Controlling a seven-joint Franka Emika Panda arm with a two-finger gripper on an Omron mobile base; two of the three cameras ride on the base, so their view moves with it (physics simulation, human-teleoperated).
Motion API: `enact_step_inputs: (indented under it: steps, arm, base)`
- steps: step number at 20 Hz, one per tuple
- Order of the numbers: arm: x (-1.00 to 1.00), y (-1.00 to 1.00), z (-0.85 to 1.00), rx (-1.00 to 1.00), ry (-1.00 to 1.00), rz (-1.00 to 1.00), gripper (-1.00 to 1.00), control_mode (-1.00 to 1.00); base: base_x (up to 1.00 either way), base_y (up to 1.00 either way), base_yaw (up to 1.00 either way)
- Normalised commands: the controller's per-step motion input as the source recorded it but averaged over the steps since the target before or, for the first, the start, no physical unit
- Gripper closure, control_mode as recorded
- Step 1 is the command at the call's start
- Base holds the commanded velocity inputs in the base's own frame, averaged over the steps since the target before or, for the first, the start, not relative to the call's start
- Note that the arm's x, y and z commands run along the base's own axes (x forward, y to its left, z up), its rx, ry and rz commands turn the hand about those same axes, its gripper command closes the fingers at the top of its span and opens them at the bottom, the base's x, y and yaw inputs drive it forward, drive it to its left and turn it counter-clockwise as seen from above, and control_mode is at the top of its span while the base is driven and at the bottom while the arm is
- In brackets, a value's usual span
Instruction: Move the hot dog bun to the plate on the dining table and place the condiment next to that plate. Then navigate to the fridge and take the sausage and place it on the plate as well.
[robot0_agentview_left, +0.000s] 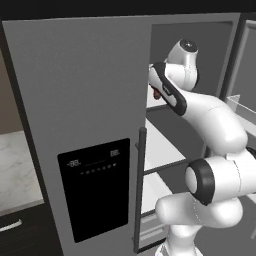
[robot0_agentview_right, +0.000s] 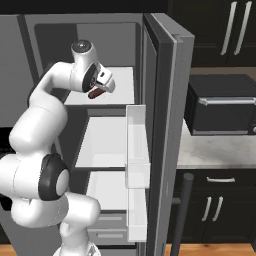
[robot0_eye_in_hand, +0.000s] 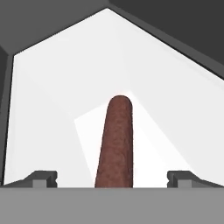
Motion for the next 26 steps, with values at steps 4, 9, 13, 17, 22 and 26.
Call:
enact_step_inputs:
  steps: [4, 9, 13, 17, 22, 26]
  arm:
    - [0.18, 0.05, -0.18, 0.00, 0.01, 0.00, -1.00, -1.00]
    - [0.00, 0.00, -0.28, 0.00, 0.00, 0.00, -1.00, -1.00]
    - [0.14, 0.00, -0.22, 0.00, 0.04, 0.00, -1.00, -1.00]
    - [0.27, 0.00, -0.19, 0.00, 0.05, 0.00, -1.00, -1.00]
    - [0.27, 0.00, -0.23, 0.00, 0.08, 0.00, 1.00, -1.00]
    - [0.18, 0.01, -0.35, 0.00, 0.16, 0.01, 1.00, -1.00]
  base:
    - [0.00, 0.00, 0.00]
    - [0.00, 0.00, 0.00]
    - [0.00, 0.00, 0.00]
    - [0.00, 0.00, 0.00]
    - [0.00, 0.00, 0.00]
    - [0.00, 0.00, 0.00]
